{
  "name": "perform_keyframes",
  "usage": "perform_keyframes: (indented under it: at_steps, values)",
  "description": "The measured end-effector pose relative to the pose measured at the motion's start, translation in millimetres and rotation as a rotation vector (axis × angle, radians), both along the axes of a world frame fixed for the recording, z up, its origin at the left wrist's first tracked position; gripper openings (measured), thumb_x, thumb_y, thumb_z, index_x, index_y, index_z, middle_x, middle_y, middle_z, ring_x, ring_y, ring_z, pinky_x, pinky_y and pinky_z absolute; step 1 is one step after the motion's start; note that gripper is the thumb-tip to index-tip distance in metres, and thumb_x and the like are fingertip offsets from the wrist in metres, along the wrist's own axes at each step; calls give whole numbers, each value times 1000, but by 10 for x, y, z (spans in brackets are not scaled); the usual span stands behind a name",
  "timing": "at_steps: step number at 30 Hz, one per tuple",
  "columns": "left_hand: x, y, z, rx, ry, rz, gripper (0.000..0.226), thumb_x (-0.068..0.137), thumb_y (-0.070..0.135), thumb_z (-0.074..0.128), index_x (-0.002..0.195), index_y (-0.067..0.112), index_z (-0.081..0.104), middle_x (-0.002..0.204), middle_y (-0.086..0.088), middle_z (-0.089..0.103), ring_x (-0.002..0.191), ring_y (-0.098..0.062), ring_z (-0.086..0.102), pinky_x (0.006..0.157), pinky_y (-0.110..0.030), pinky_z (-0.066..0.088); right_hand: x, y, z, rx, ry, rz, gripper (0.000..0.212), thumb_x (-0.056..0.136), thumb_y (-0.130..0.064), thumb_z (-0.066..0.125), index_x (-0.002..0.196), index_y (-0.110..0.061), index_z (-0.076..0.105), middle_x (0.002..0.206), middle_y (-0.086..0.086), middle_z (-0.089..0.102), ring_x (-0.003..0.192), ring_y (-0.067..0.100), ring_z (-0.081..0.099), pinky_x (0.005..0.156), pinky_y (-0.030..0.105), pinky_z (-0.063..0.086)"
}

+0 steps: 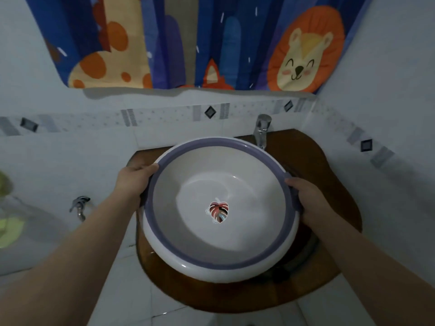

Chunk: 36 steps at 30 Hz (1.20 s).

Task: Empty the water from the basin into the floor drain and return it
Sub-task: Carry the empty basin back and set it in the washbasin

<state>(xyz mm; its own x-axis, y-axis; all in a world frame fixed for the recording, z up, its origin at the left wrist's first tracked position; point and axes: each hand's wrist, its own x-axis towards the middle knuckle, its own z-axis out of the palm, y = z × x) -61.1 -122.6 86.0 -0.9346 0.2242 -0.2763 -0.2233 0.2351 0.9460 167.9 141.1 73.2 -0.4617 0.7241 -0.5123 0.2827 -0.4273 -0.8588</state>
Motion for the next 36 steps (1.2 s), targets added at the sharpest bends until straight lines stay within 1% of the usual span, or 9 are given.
perform_keyframes:
  at_steps: [5,7,9,12,15,20,23,29,36]
  values:
    - [154,382,-131,-143,-3,3,20,83,28,64,73,10,67,78,-12,67,72,-32,63,66,-34,48,87,453,-338,1,-144,136,17,88,-32,52,90,-18,61,90,-3,63,83,22,57,69,32,45]
    - [197,466,-178,-194,-8,21,22,83,31,64,78,9,67,80,-12,68,76,-35,64,68,-37,50,75,558,-425,11,-281,199,26,91,-39,46,108,-21,55,106,-3,60,96,22,53,84,35,41]
    - [241,525,-212,-229,-7,27,21,83,31,63,76,12,67,79,-11,68,75,-34,64,68,-38,50,63,630,-479,7,-381,232,39,92,-40,42,125,-19,46,124,3,52,107,25,48,88,37,38]
    - [269,608,-263,-282,-27,32,22,84,32,62,69,17,63,73,-5,65,71,-29,63,65,-36,49,89,703,-543,1,-378,226,40,90,-39,47,126,-21,47,127,3,51,114,30,48,93,42,42]
    - [220,696,-326,-325,-39,5,21,84,34,61,74,15,63,73,-4,65,71,-28,62,62,-35,49,118,752,-631,-2,-367,228,39,90,-38,48,125,-21,49,121,2,53,107,27,50,94,43,43]
    - [93,882,-434,-400,29,-118,20,84,33,63,90,14,64,80,-11,68,75,-34,65,65,-44,54,119,805,-733,0,-456,184,25,91,-39,46,106,-21,52,101,3,54,90,25,51,83,38,42]
    - [-11,1061,-532,-470,93,-261,23,81,20,66,101,8,65,88,-10,65,78,-27,60,66,-35,46,156,819,-772,-28,-585,213,20,92,-36,43,87,-16,45,83,2,50,74,22,48,69,34,42]
    - [-116,1381,-681,-672,317,-426,28,85,16,59,111,4,63,102,-18,67,90,-32,61,68,-32,44,314,830,-894,-9,-625,325,17,94,-30,39,89,-17,49,94,8,54,81,26,54,40,27,48]
    - [-131,1574,-886,-920,420,-547,16,92,12,45,89,3,59,60,-4,50,54,-20,50,54,-33,46,278,769,-833,77,-660,405,20,94,-24,37,77,-17,44,76,8,51,71,22,54,43,24,44]
